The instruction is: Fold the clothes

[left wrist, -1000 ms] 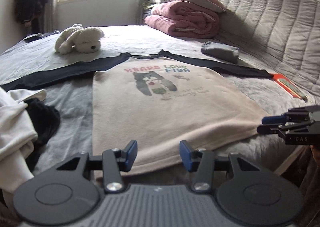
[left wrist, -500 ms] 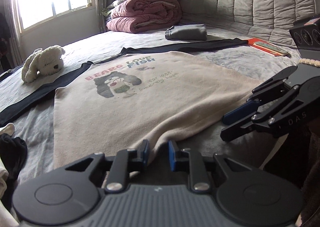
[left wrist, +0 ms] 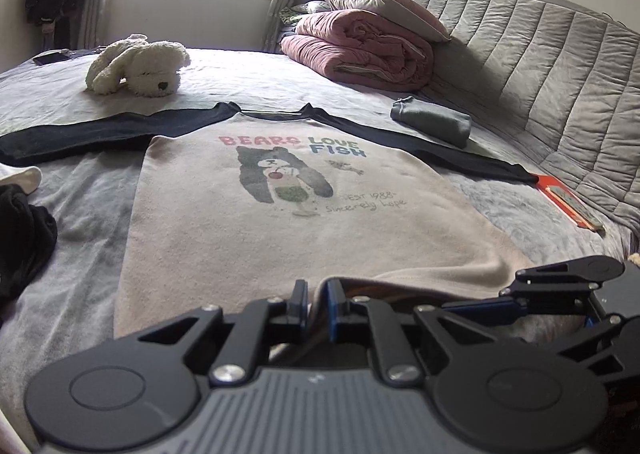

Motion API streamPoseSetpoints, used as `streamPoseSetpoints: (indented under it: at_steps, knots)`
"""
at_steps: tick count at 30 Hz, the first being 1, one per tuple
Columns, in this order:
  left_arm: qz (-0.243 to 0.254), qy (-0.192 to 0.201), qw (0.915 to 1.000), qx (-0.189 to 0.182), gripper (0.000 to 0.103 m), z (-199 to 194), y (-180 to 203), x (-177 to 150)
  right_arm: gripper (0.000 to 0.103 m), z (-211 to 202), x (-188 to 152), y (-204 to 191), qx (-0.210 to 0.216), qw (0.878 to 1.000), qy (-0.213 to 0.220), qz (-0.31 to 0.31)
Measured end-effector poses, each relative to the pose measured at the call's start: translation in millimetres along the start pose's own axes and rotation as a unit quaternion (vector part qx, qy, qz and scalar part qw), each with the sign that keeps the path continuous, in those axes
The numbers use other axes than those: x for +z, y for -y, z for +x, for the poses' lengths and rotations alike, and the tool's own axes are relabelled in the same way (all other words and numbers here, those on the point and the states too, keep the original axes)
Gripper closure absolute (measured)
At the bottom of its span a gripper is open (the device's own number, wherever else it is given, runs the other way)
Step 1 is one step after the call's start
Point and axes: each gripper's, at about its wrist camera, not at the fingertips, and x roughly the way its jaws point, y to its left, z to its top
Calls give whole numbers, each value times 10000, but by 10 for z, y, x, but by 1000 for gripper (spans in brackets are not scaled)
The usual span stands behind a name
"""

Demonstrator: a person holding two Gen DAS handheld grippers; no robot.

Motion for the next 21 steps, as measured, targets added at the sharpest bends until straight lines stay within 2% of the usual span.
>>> streamPoseSetpoints:
  at_steps: [10, 12, 14, 16, 21]
  knots:
    - [99, -133, 9998, -70, 95, -49, -27, -36, 63, 63, 48, -129, -464, 9971, 73, -599]
    - [147, -147, 9998, -53, 90, -90, -32, -51, 63, 16, 9, -134, -568, 9961, 50, -676]
    - [173, -144, 9997, 1, 74, -160, -57, -64, 63, -38, -30, -128, -661, 9953, 21, -703]
    - [-40, -106, 9999, 57, 63, -260, -149, -69, 63, -99, -64, -58, -686, 9965, -32, -484]
    - [-1075, 1, 9941, 152, 63, -515, -547, -93, 63, -218, -114, 79, -873, 9959, -63, -211]
